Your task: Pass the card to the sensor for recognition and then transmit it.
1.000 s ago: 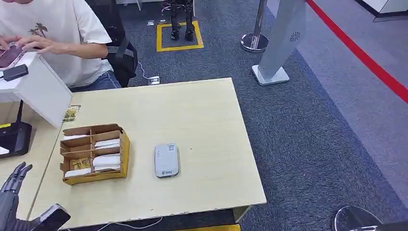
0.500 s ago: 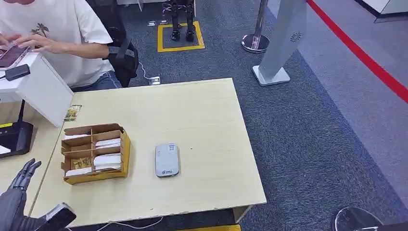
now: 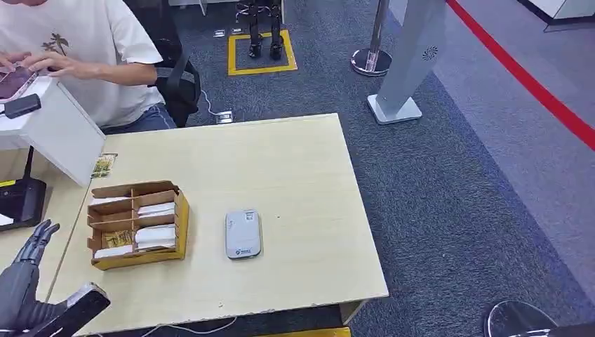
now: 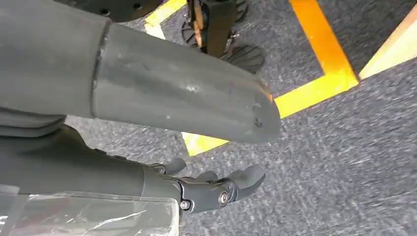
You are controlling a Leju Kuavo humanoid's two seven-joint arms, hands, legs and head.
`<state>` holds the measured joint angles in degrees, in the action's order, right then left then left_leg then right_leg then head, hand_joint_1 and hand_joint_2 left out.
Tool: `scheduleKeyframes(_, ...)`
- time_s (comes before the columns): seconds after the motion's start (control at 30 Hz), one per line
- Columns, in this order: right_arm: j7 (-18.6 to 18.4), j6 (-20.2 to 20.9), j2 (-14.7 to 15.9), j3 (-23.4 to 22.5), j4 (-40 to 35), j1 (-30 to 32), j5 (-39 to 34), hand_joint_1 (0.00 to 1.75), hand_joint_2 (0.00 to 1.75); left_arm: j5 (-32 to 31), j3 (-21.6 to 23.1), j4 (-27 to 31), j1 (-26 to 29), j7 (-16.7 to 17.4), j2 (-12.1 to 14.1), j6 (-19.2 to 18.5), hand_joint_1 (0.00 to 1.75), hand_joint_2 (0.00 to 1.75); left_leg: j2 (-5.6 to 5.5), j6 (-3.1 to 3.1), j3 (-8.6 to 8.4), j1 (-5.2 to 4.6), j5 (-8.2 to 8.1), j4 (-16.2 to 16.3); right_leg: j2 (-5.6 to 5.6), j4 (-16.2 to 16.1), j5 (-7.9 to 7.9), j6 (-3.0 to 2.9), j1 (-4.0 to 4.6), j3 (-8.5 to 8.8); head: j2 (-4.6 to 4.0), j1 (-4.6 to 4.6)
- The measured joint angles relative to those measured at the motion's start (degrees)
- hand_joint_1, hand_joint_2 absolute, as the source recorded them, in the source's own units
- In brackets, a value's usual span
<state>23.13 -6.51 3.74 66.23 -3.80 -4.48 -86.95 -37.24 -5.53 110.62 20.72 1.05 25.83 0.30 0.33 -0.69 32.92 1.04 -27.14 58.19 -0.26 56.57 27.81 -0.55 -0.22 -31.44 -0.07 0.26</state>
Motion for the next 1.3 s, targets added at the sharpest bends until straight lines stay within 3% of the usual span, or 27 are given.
scheduleKeyframes(0.13,-0.51,0.15,-0.26,0.85,0.20,0.32,0.11,0.00,0.00,-0.48,-1.84,0.33,3.66,-0.50,-3.17,1.01,0.00,1.75,0.00,0.02,0.00,-0.01,-0.02,0.00,0.00,-0.01,0.01,0.01,-0.01,-0.02,0.00,0.00)
scheduleKeyframes(0.33,2.18,0.24,-0.31,1.36,0.85,0.16,-0.04,0.00,0.00,-0.29,-5.16,1.07,5.67,-2.62,-6.56,-0.15,0.00,1.75,-0.03,0.03,0.00,0.00,-0.02,0.00,-0.07,-0.01,0.01,0.01,0.00,0.00,0.00,0.02)
scheduleKeyframes(0.83,3.14,-0.28,-0.26,1.25,1.01,-0.22,-0.06,0.00,0.00,-0.37,-7.47,1.31,2.66,-3.13,-6.25,-2.69,0.00,1.75,-0.05,0.01,-0.02,0.00,0.01,0.00,-0.08,0.01,0.00,0.00,0.00,0.02,0.00,0.02)
scheduleKeyframes(1.0,0.54,-1.51,-0.20,0.92,1.20,-0.11,-0.04,0.00,0.00,-0.57,-7.85,1.14,2.19,-3.15,-5.48,-2.93,0.00,1.75,-0.04,0.01,-0.02,0.01,0.01,0.00,-0.07,0.01,0.00,0.00,0.00,0.02,0.00,0.00)
scheduleKeyframes(1.3,-0.29,-1.11,-0.20,1.11,1.20,0.02,-0.04,0.00,0.00,-3.89,-7.49,1.20,5.02,-3.06,-8.89,-2.05,0.00,1.75,-0.03,0.04,-0.01,-0.01,-0.02,0.00,-0.06,-0.01,0.01,0.01,0.00,0.00,0.00,0.02)
